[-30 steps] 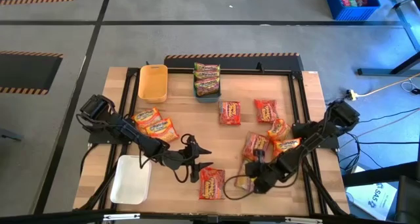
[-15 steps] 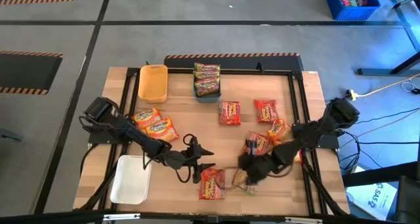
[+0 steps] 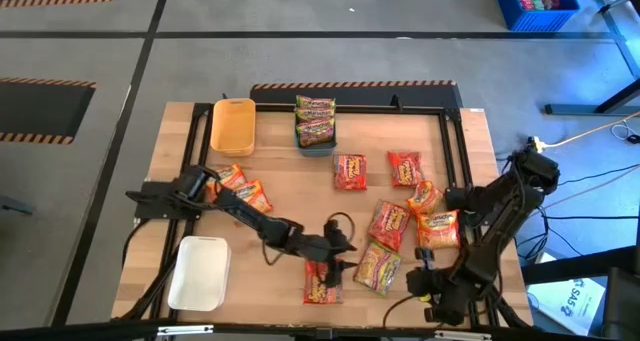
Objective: Sort Maruchan noodles
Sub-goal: Put the green noodle pack into the blue bin
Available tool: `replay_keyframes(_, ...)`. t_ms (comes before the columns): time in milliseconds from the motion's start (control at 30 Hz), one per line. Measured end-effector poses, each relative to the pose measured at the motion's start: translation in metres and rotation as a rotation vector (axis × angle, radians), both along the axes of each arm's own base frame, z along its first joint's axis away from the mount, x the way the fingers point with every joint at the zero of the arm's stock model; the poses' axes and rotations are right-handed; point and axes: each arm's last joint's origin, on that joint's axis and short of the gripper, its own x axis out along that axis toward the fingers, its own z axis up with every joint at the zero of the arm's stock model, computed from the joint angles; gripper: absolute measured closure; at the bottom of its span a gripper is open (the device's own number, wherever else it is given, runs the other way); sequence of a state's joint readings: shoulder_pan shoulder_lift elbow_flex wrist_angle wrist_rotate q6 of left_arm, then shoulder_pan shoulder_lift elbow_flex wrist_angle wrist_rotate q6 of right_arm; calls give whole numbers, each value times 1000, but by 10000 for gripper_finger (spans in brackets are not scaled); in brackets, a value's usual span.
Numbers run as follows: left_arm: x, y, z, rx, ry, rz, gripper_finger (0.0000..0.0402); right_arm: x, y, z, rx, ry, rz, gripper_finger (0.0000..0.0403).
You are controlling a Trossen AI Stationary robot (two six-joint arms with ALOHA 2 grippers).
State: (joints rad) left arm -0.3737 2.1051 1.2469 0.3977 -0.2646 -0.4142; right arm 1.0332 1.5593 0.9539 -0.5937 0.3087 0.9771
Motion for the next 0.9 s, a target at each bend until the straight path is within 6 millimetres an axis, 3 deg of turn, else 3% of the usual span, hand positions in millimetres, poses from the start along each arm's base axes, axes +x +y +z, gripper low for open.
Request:
replay_keyframes(133,11,-5,0,27,66,0,193,-3,3,-6,-18,-1,-49,261)
replay_keyframes(300,16,-1,-4,38,81,14,193,5,5,-25,-210,-123,-2,168)
replay_keyframes(467,15,3,-8,41,103,27,193,8,8,-44,-362,-155,82,108)
replay_keyframes(667,15,3,-8,42,98,29,193,11,10,-62,-515,-166,182,92)
replay_keyframes(900,15,3,-8,44,101,30,193,15,9,-82,-791,-233,321,119)
